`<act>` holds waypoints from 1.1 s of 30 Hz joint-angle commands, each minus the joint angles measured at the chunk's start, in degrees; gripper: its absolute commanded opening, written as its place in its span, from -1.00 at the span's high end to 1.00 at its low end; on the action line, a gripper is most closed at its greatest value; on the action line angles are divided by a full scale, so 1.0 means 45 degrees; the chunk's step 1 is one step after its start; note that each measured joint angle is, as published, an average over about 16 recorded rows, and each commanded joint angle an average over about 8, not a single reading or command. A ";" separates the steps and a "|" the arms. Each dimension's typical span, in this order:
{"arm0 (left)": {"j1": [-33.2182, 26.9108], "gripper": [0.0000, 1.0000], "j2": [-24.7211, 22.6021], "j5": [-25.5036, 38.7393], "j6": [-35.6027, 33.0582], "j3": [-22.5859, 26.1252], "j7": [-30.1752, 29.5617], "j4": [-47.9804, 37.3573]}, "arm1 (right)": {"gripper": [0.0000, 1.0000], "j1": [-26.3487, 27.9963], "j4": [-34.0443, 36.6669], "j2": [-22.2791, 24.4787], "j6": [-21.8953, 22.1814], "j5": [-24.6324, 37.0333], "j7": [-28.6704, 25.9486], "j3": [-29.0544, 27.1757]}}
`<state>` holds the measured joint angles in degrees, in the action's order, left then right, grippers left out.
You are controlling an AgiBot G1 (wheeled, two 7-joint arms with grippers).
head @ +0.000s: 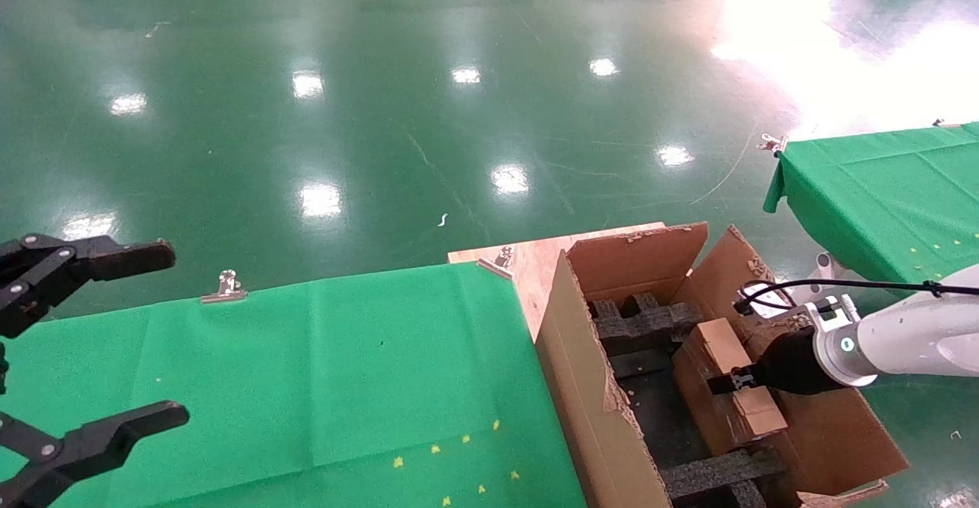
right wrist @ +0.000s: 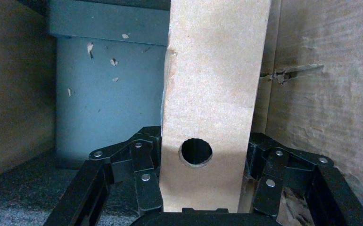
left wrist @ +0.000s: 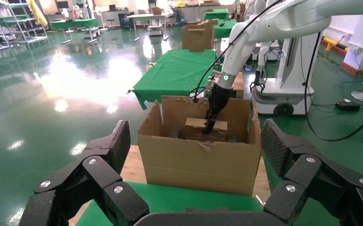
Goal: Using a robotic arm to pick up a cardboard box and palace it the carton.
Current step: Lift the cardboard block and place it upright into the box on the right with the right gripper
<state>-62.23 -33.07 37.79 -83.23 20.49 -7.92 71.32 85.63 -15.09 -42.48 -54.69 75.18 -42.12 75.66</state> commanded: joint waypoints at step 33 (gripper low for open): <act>0.0000 -1.00 0.0001 -0.0001 0.0001 0.0001 0.0001 -0.0001 | -1.00 0.0706 -0.0567 0.0392 0.0100 0.0143 -0.0031 -0.0037</act>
<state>-62.22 -33.07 37.78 -83.23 20.50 -7.91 71.31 89.14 -17.98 -40.62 -54.27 75.78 -42.21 75.40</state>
